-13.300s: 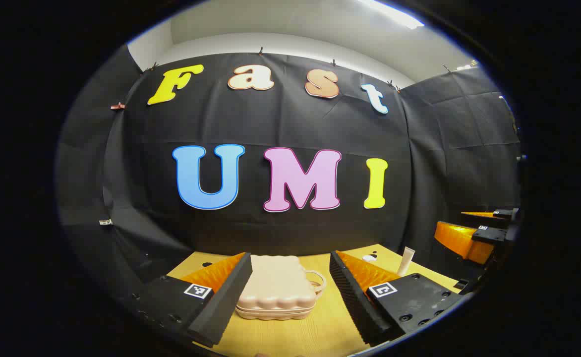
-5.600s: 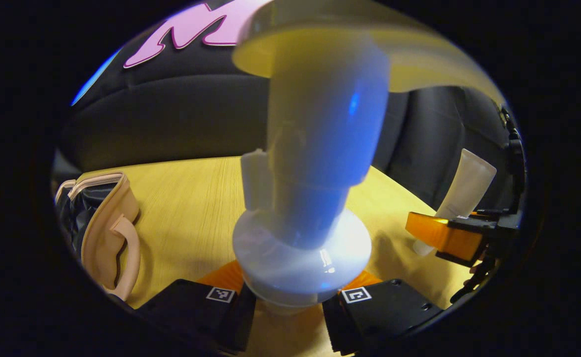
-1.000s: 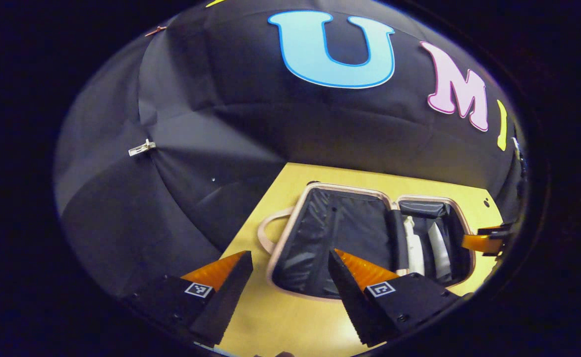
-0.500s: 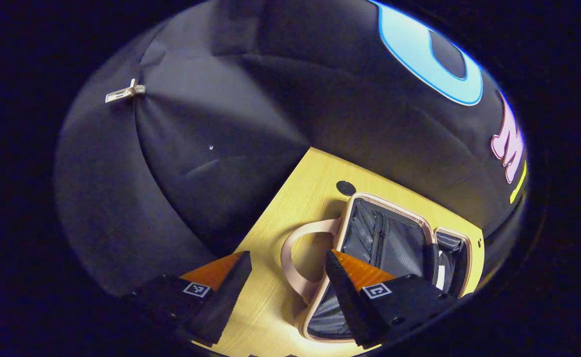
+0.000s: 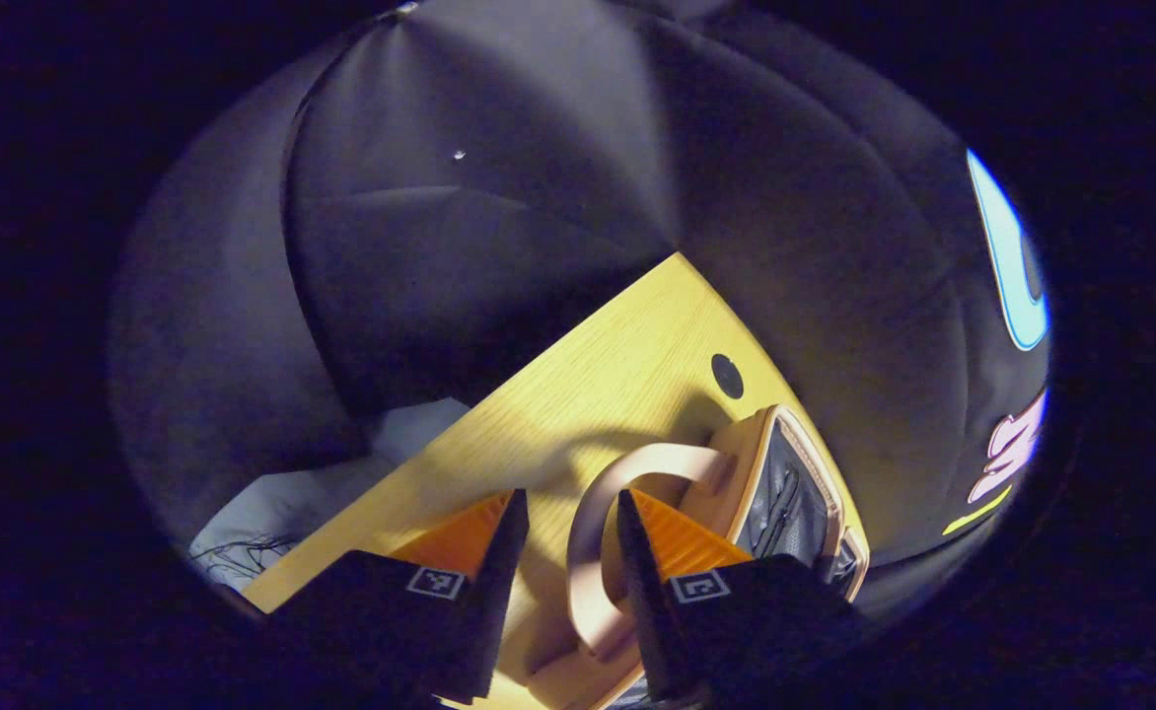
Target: First open the suitcase, pack the skin care products into it, and then close the suitcase.
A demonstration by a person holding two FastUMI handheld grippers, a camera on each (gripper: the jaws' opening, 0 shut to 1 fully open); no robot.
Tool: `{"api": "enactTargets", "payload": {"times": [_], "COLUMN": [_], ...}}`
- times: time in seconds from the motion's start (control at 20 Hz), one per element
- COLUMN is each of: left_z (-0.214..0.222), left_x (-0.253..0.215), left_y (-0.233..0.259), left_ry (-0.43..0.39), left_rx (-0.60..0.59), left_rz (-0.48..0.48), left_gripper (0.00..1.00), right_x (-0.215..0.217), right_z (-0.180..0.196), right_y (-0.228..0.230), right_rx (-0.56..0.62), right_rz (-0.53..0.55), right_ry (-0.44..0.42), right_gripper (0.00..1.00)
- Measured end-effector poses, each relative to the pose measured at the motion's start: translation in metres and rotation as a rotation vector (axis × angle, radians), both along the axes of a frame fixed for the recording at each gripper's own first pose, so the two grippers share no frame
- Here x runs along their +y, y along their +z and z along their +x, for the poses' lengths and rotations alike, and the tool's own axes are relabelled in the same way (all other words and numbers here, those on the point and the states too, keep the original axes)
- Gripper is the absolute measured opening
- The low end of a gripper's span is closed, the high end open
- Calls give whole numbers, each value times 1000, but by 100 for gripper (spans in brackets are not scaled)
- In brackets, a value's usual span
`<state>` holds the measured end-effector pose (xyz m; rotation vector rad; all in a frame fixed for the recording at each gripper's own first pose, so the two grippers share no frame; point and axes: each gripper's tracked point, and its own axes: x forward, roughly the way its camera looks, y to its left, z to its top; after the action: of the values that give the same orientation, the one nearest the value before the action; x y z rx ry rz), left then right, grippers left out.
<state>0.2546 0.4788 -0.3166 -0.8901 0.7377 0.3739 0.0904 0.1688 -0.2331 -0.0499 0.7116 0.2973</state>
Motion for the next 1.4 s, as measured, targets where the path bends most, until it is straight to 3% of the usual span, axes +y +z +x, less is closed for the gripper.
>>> {"api": "enactTargets", "payload": {"times": [0.1,0.15,0.25,0.4,0.45,0.5,0.65,0.85,1.0,1.25,1.4], "left_z": [-3,-3,-1,-4,-3,-4,-2,-3,7,12,-2], "left_x": [-6,-5,-3,-4,-7,-10,-30,-102,-171,-318,-429], "left_y": [-7,-9,-1,30,43,58,129,241,298,314,310], "left_ry": [-16,-22,-37,-63,-86,-112,-148,-270,-382,-548,-648], "left_rx": [46,57,54,41,23,3,-107,-249,-313,-335,-387], "left_rz": [-2,16,67,191,245,297,401,483,536,653,502], "left_gripper": [47,28,19,13,16,9,7,7,7,7,7], "right_x": [-7,-10,-14,-23,-25,-28,-41,-64,-85,-119,-140], "right_z": [5,8,11,18,20,21,28,35,35,21,15], "right_y": [1,2,1,1,2,5,12,28,41,63,79], "right_rx": [-3,-10,-14,-16,-16,-18,-35,-94,-133,-181,-220], "right_rz": [6,8,9,21,32,42,65,65,47,29,-1], "right_ry": [-26,-35,-46,-76,-87,-101,-145,-200,-225,-288,-306], "right_gripper": [100,98,98,98,98,98,100,98,97,97,98]}}
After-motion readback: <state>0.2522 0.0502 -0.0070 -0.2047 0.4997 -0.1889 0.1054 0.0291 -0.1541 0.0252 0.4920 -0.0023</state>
